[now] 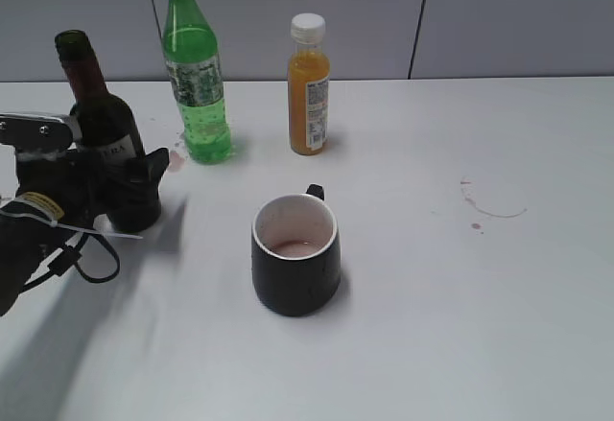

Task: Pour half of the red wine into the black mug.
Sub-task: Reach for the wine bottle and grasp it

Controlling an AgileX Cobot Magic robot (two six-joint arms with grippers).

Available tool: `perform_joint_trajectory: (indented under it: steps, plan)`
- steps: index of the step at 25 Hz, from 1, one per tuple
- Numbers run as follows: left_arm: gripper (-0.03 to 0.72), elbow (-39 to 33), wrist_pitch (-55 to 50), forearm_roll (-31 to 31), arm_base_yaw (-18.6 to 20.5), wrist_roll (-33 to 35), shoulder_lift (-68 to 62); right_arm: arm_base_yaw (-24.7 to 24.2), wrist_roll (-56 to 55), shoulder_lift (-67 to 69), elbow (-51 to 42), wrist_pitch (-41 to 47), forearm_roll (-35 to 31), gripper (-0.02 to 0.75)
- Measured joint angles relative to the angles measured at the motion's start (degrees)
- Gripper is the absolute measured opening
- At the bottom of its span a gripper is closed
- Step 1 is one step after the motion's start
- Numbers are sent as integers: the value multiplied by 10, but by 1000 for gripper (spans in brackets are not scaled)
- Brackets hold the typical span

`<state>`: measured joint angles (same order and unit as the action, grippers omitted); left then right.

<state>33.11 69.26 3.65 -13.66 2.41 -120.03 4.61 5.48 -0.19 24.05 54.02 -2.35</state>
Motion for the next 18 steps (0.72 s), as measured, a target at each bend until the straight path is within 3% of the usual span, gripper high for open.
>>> perform_joint_trajectory:
  steps: [5, 10, 18]
  plan:
    - [650, 12, -1, -6, 1, 0, -3, 0, 0, 0, 0, 0, 0, 583]
    - [542, 15, -1, -17, 1, 1, -3, 0, 0, 0, 0, 0, 0, 583]
    - [540, 15, 0, -18, 2, 2, -3, 0, 0, 0, 0, 0, 0, 583]
